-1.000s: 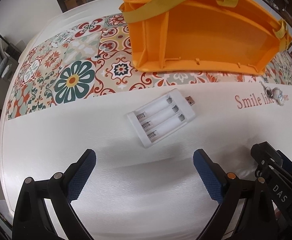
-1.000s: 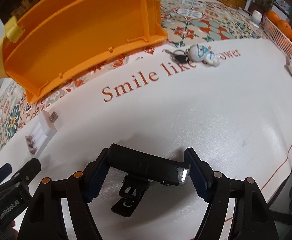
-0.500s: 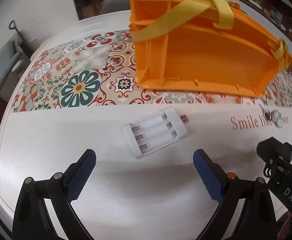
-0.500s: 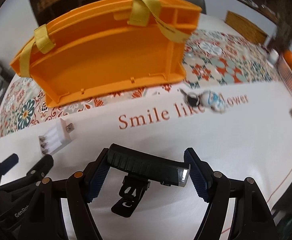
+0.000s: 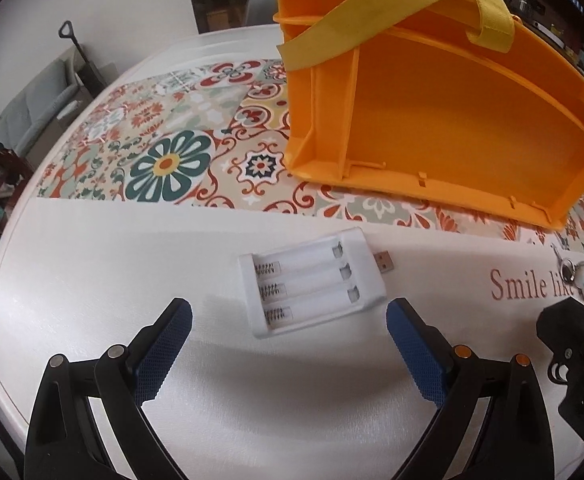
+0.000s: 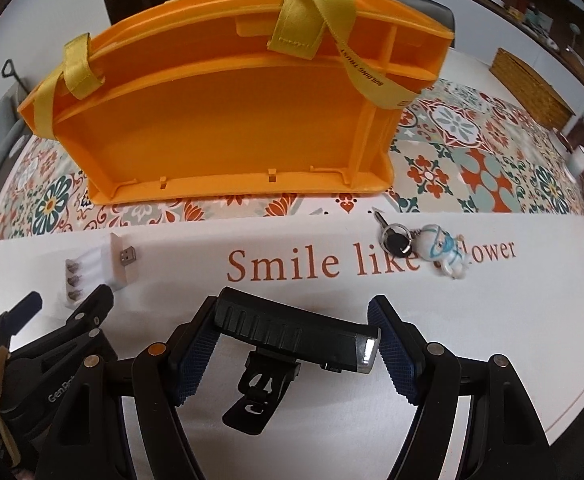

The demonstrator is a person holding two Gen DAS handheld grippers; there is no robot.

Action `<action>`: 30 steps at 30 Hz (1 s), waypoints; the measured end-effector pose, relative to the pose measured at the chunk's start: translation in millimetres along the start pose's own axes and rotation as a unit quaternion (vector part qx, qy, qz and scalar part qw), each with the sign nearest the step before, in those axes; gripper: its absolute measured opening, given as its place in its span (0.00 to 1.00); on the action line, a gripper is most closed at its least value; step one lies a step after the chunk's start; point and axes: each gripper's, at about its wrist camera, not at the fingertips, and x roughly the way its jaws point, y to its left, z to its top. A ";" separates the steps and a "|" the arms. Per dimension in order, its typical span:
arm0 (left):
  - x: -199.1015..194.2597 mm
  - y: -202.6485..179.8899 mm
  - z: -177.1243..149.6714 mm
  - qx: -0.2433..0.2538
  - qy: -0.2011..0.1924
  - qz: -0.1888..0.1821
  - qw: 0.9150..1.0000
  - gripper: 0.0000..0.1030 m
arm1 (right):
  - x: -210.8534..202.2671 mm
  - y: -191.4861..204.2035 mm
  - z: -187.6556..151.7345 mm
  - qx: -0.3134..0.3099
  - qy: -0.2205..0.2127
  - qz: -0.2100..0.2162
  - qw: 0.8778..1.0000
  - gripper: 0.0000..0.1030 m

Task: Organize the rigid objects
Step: 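Grasp the white battery charger with the left tool while the right tool holds the bike light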

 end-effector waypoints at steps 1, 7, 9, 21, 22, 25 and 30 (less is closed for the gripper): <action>0.7 -0.9 0.7 -0.001 -0.004 0.004 1.000 0.96 | 0.5 -0.2 0.7 -0.001 0.001 0.003 1.000 0.72; 8.9 -5.4 4.8 -0.007 -0.006 0.009 1.000 0.96 | 4.0 1.0 4.1 -0.012 0.000 0.006 1.000 0.72; 11.0 -6.4 5.6 -0.009 -0.006 0.005 1.000 0.96 | 7.0 1.5 4.7 -0.013 0.003 0.007 1.000 0.72; 22.8 -8.6 11.7 -0.023 -0.001 -0.007 1.000 0.96 | 15.9 -2.2 5.5 -0.002 0.017 0.016 1.000 0.72; 24.4 -9.5 11.7 -0.023 0.001 -0.005 1.000 0.96 | 16.5 -2.8 5.6 -0.001 0.018 0.015 1.000 0.72; 26.5 -10.7 11.1 -0.022 0.002 -0.008 1.000 0.92 | 17.1 -3.6 5.4 -0.001 0.019 0.015 1.000 0.72; 26.5 -6.6 12.5 -0.026 0.000 -0.022 0.999 0.82 | 16.8 -2.5 5.4 -0.002 0.018 0.017 1.000 0.72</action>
